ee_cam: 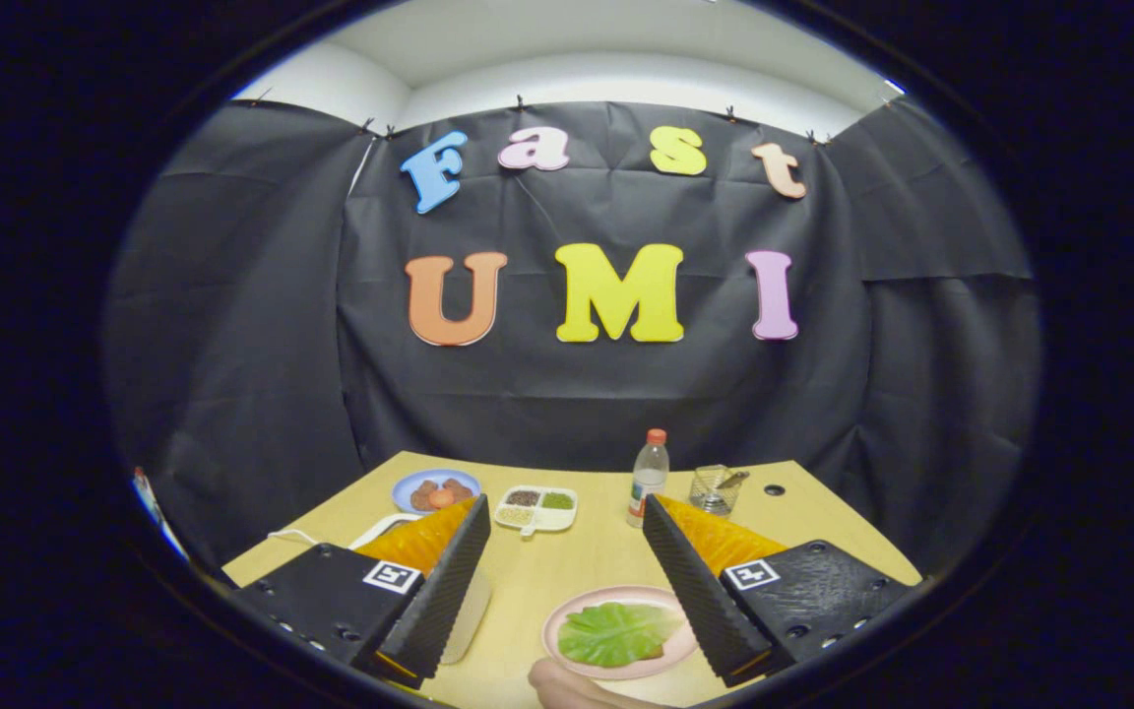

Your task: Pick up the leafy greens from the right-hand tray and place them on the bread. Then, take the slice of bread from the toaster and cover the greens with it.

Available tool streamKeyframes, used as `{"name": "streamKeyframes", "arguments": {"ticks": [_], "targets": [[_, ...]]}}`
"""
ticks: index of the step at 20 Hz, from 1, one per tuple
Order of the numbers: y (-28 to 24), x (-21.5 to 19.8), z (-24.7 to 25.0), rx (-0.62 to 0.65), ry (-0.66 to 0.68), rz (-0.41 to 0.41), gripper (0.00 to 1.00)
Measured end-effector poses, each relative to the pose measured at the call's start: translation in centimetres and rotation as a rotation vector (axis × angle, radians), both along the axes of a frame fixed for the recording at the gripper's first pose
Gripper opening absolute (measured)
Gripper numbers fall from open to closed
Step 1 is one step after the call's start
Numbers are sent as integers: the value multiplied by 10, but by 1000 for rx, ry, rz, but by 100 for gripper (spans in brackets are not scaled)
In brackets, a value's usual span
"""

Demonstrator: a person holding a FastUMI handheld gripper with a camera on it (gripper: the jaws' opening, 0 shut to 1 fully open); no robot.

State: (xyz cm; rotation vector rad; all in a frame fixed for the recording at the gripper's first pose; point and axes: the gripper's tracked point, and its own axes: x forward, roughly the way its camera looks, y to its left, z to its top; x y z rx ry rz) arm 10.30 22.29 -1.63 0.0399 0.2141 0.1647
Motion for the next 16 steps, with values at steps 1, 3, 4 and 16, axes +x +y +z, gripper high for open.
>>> {"name": "streamKeyframes", "arguments": {"ticks": [1, 3, 4, 16], "targets": [[8, 0, 1, 4, 3, -2, 96], [25, 1, 3, 4, -2, 0, 96], [34, 3, 2, 1, -2, 4, 96], [146, 27, -68, -40, 110, 108, 96]]}}
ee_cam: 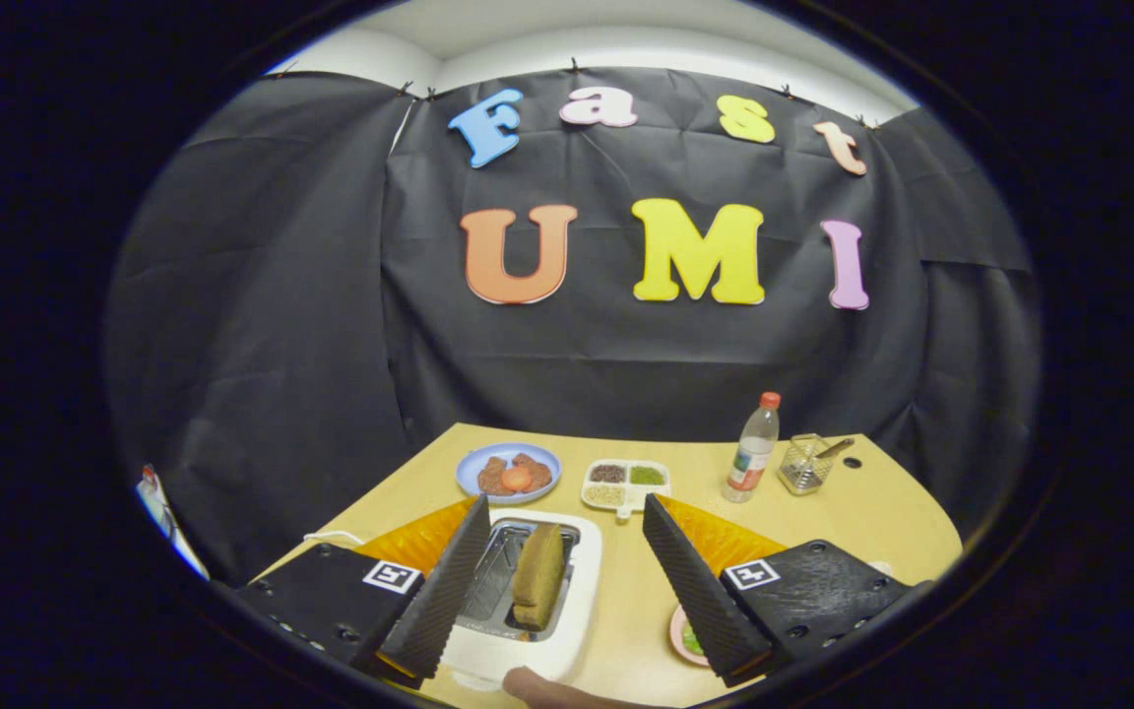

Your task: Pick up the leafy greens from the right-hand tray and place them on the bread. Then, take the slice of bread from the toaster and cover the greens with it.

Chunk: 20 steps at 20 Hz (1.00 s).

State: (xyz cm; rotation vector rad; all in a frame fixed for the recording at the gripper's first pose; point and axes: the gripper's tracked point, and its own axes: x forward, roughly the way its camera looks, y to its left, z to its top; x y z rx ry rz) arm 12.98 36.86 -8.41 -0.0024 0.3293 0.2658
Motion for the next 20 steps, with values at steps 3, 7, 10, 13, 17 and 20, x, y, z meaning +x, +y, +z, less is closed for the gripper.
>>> {"name": "streamKeyframes", "arguments": {"ticks": [3, 7, 10, 13, 17, 20], "targets": [[16, 6, -25, -17, 51, 0, 96], [25, 15, -53, -19, 141, 6, 96], [26, 21, -62, -26, 185, 1, 92], [32, 18, -70, -38, 231, 25, 74], [31, 15, -73, -105, 235, 30, 59], [37, 17, -76, -113, 235, 34, 48]]}}
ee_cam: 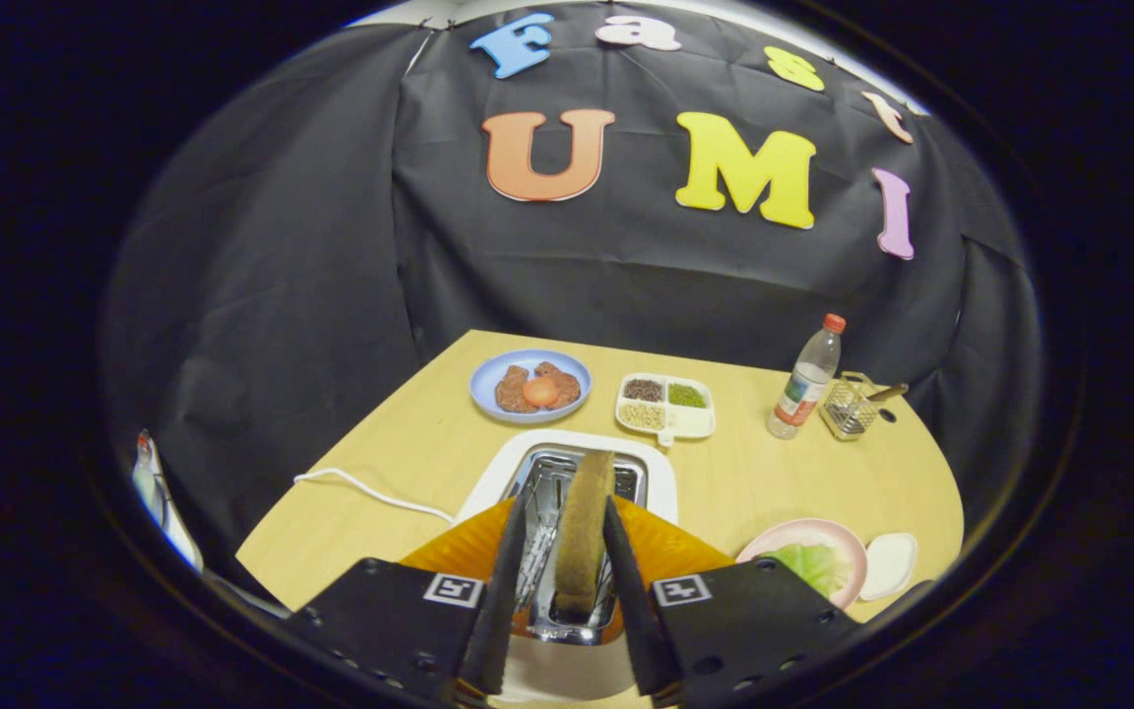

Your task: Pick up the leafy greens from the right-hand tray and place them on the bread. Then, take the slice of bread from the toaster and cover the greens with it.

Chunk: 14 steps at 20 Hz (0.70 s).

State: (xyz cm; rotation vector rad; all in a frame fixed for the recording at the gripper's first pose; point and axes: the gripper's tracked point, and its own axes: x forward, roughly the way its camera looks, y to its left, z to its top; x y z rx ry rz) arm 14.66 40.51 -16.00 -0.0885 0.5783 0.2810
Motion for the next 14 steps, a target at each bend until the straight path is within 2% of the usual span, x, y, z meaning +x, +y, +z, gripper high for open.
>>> {"name": "streamKeyframes", "arguments": {"ticks": [2, 4, 10, 12, 14], "targets": [[-4, 3, 3, -2, -9, -21, 32], [-2, 0, 2, 4, 7, -3, 15], [-11, -10, 42, -6, -54, 43, 15], [-17, -13, 64, -15, -103, 32, 16], [-16, -21, 75, 12, -109, 32, 5]]}}
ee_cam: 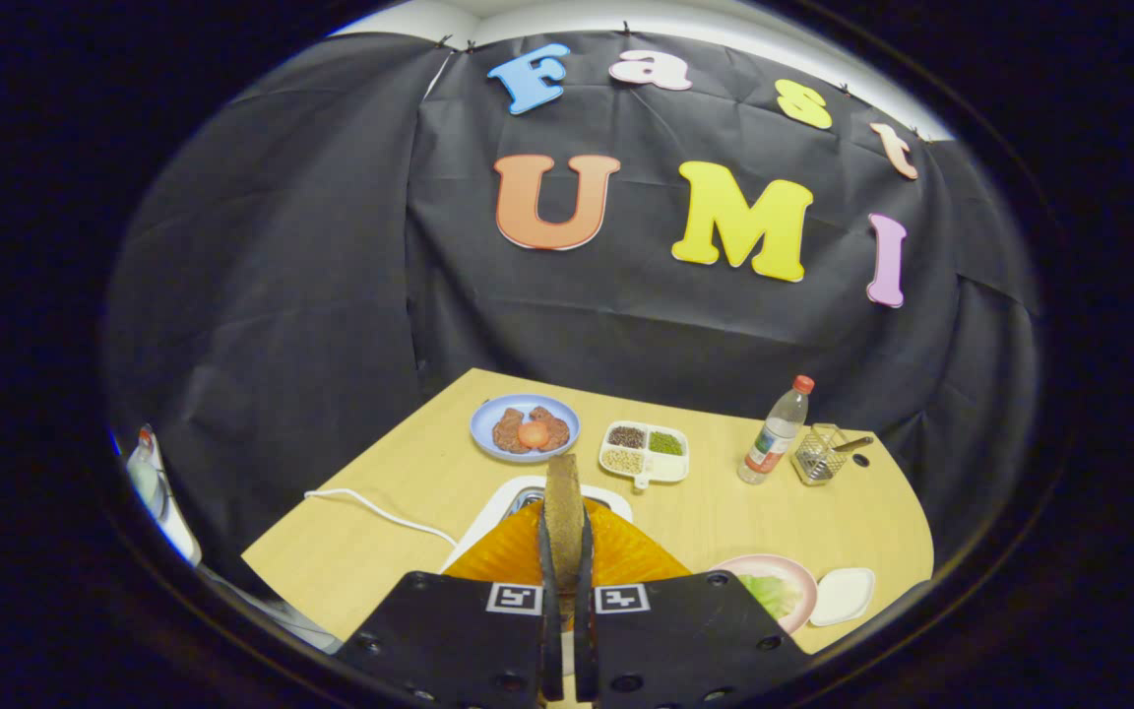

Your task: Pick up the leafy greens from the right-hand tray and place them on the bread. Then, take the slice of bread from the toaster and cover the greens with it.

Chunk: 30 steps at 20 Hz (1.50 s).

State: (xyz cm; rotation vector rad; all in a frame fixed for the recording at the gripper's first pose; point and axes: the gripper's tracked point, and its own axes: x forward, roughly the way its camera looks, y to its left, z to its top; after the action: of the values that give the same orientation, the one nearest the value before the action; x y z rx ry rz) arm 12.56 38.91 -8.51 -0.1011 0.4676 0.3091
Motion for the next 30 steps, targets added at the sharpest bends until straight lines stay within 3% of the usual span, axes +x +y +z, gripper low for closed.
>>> {"name": "streamKeyframes", "arguments": {"ticks": [7, 18, 23, 30], "targets": [[-10, -25, 41, 116, 28, -12, 5], [-81, -38, 103, 159, -78, -90, 5], [-122, -18, 74, 140, -75, -159, 4], [-166, 19, -15, 123, 75, -259, 5]]}}
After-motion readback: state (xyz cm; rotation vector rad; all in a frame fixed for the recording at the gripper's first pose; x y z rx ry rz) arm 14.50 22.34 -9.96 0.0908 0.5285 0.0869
